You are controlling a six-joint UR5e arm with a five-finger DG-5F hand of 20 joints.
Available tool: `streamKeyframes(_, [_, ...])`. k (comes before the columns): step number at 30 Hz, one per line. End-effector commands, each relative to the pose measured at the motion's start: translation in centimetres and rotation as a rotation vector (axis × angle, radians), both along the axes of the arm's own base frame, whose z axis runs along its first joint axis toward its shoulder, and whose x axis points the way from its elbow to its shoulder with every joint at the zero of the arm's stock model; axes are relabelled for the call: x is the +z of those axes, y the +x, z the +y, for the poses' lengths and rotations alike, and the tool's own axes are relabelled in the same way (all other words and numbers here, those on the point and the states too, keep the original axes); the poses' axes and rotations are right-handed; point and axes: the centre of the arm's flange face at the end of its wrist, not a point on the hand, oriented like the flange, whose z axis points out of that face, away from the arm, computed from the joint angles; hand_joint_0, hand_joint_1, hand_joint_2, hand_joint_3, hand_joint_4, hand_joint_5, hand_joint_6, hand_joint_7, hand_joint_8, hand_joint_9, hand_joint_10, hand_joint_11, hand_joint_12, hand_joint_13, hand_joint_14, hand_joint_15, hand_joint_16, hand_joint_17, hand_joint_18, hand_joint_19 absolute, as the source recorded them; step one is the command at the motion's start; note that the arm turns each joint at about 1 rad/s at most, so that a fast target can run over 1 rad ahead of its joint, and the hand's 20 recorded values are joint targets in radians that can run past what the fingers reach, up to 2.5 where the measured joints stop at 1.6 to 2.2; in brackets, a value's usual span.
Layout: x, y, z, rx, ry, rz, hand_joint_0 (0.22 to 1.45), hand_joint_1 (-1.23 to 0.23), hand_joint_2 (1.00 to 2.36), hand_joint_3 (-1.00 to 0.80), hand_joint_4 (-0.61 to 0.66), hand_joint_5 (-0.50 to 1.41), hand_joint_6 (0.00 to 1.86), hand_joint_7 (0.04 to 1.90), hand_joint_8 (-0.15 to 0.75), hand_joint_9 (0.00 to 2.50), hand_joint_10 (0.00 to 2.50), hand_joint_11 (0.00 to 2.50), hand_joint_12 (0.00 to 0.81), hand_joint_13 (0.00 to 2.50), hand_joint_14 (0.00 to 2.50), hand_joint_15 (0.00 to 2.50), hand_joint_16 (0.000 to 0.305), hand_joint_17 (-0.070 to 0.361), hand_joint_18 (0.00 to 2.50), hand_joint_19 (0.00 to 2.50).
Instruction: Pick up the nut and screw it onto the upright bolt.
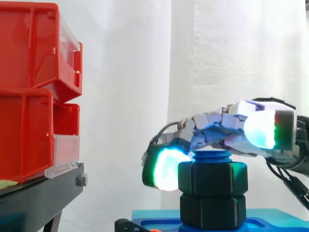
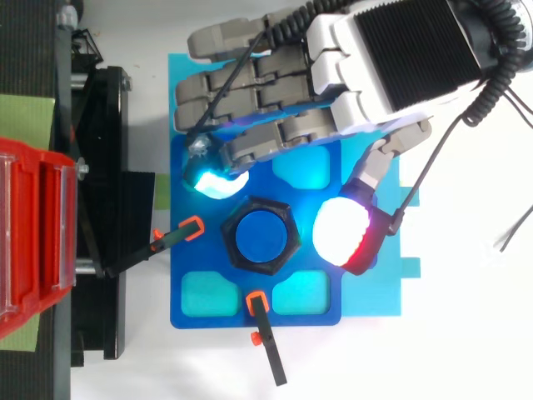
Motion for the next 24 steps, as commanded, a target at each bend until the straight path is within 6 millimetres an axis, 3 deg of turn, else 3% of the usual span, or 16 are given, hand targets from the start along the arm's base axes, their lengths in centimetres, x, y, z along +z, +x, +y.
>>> streamKeyframes(1, [0.9,0.4,-0.1,0.020,-0.004,-0.016,0.48,-0.06,1.00,-0.50,0.20,-0.13,0.50,0.72,0.227,0.54,0.00,0.00,0.267,0.50,0.00,0.00,0.036,0.080,0.28,0.03])
streamKeyframes(16, [1.8,1.2,2.3,0.073,0.020,-0.061,0.48,-0.06,1.00,-0.50,0.21,-0.12,0.50,0.79,0.231,0.54,0.00,0.00,0.278,0.50,0.00,0.00,0.036,0.080,0.28,0.02])
streamKeyframes(24, [1.3,0.9,2.4,0.072,0.023,-0.019,0.48,-0.06,1.00,-0.50,0.22,-0.12,0.50,0.81,0.234,0.54,0.00,0.00,0.280,0.51,0.00,0.00,0.036,0.081,0.28,0.03])
